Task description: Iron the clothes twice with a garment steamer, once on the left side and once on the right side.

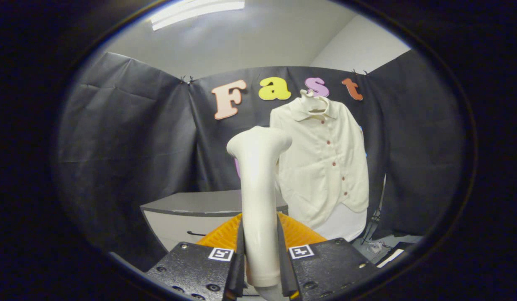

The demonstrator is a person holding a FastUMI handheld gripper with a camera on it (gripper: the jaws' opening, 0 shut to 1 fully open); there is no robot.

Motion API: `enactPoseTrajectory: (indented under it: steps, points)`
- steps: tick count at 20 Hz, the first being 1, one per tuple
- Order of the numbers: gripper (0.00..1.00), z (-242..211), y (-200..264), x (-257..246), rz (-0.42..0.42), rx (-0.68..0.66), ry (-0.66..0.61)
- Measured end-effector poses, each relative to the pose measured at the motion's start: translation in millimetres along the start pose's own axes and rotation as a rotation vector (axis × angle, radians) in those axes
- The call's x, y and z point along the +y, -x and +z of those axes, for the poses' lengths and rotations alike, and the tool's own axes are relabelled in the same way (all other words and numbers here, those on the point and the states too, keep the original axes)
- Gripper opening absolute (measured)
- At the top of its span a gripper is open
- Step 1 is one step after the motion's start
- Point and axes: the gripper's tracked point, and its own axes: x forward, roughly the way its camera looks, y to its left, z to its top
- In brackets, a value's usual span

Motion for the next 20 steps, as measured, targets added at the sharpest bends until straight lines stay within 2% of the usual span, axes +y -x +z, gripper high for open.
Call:
enactPoseTrajectory:
  steps: [5,8,20]
  points:
    - [0.34,40,20,46,0.026,-0.09,0.115]
    - [0.34,45,30,63,0.046,-0.098,0.11]
    - [0.34,50,35,53,0.008,-0.113,0.127]
